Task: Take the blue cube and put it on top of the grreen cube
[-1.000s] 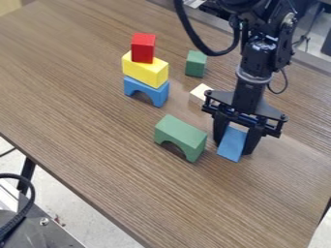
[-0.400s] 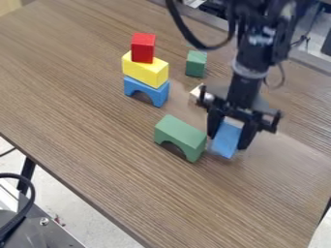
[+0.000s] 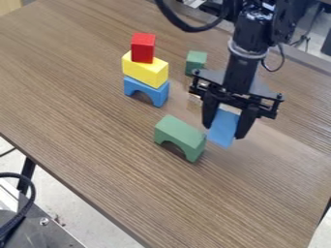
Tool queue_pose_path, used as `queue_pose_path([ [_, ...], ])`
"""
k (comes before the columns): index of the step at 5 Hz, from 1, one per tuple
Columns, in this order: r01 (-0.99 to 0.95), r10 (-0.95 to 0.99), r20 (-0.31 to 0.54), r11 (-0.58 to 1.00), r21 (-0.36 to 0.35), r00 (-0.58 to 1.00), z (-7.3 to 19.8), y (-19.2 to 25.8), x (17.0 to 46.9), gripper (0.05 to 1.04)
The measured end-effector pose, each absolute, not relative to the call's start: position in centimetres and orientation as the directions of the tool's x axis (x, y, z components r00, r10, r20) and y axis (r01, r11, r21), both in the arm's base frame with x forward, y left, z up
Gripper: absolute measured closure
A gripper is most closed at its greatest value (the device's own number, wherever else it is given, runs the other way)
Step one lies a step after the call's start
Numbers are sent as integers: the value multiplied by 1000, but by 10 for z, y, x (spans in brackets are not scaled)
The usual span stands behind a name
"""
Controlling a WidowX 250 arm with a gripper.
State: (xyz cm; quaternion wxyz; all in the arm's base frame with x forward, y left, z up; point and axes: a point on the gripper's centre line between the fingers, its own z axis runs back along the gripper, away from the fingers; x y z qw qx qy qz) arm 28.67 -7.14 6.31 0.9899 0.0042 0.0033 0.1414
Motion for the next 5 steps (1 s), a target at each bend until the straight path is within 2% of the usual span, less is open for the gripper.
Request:
queue_pose_path([
  [1, -490, 501, -79, 862, 127, 862, 62, -77, 284, 507],
  [2, -672, 690, -71, 719, 177, 720, 61, -77, 277, 507],
  [3, -805, 824, -115, 567, 175, 555, 59, -71, 274, 507],
  [4, -901, 892, -176, 430, 48, 417, 70, -51, 270, 507],
  [5, -907, 885, -198, 412, -90, 421, 78, -37, 268, 507],
])
